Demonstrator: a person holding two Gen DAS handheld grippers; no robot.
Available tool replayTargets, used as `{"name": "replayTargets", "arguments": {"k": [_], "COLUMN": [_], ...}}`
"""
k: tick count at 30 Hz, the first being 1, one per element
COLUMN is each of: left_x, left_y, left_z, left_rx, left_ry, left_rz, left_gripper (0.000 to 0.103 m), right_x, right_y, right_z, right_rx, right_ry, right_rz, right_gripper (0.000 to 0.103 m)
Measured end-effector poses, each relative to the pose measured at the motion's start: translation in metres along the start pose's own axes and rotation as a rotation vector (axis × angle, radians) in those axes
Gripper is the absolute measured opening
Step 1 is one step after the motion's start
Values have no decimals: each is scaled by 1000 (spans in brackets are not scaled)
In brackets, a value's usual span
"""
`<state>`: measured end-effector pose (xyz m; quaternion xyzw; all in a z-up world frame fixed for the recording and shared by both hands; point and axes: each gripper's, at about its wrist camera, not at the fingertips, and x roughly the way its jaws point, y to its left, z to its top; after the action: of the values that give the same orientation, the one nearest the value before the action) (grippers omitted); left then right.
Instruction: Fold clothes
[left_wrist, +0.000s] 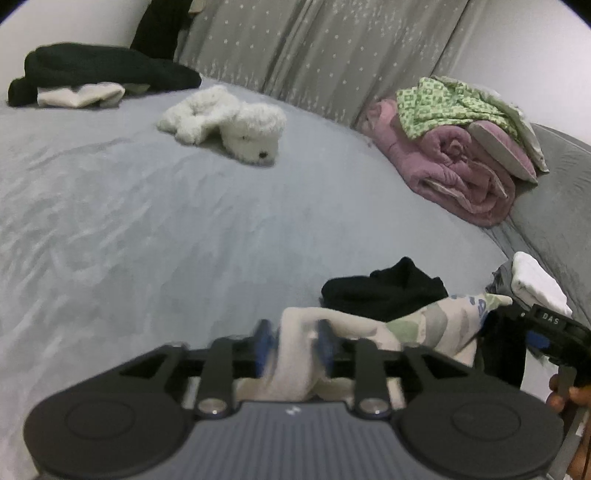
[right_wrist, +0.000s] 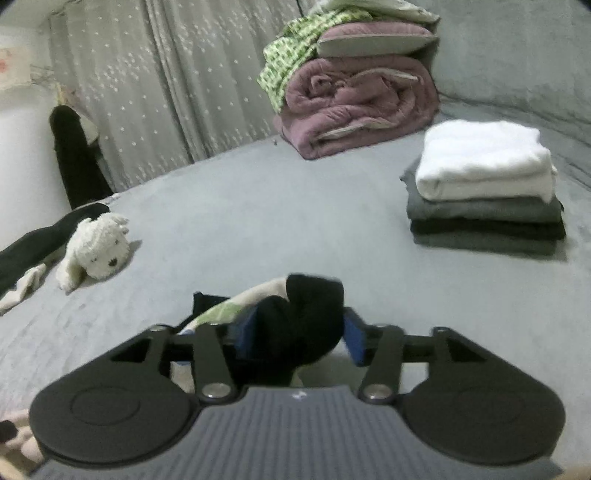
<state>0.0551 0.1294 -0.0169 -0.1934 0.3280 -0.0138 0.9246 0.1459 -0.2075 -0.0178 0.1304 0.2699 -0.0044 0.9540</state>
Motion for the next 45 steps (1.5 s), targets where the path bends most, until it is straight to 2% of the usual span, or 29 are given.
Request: {"name": "replayTargets", "arguments": {"k": [1,2,5,8,19,23,30,33,34,36,40,43,45], "left_x": [0,0,1,2,6,8,15,17,17,19,20,20,21], "left_y": [0,1,-1,-2,-9,-14,-18,-20,-21,-23,-24,-25,-25], "left_z": [0,0,-3,-6,-11,-14,-17,-18,-18,-19,-19,-20,-20], "left_rx": [2,5,20,32,37,46,59,59,60,63,65,65,66], "left_ry": [6,12,41,63,82,91,106,110,111,112,113,111,109], "left_rz": [-1,-1,-5,-4,-1,-2,9,15,16,20,26,28,30], "left_gripper": [48,51,58,59,60,60,60,60,60,60,60,60,60], "right_x": [-2,-4,-11,-17,-39,-41,-37,-36,-36,-36,-37,-41,-41], "right_y": [0,1,3,5,24,32,42,42,42,41,32,23,12], "right_z": [0,-1,-4,-8,-50,-66,-88,-92,-92,-91,-85,-78,-70], "right_rx": [-1,-5,-11,-13,-89,-126,-218,-254,-266,-285,-274,-257,-249], "right_ry": [6,11,34,69,296,373,433,409,399,384,382,349,317], "right_rz": [-2,-2,13,29,114,120,107,80,74,76,124,96,59], "right_gripper": [70,76,86,91,93,93,92,80,73,57,18,4,4]}}
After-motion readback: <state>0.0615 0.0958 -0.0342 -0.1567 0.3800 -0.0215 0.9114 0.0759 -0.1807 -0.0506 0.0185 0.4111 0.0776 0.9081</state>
